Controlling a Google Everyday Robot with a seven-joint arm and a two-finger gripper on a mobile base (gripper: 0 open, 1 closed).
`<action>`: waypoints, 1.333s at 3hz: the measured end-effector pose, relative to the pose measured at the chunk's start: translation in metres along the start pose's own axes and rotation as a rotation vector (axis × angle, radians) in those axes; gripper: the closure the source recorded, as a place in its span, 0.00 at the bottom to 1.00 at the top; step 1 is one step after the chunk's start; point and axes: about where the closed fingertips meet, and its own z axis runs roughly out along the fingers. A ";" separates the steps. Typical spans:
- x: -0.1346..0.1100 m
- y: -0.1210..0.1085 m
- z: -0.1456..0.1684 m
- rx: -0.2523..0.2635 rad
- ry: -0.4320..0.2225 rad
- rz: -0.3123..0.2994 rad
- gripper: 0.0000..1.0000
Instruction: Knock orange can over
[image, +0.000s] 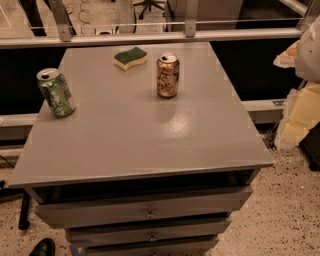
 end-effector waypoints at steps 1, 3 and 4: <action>0.000 0.000 0.000 0.001 0.000 0.000 0.00; -0.018 -0.051 0.040 0.122 -0.142 -0.027 0.00; -0.036 -0.098 0.061 0.208 -0.284 -0.023 0.00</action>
Offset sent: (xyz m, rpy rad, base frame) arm 0.0647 0.0079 -0.0303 0.1348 -0.1636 0.0153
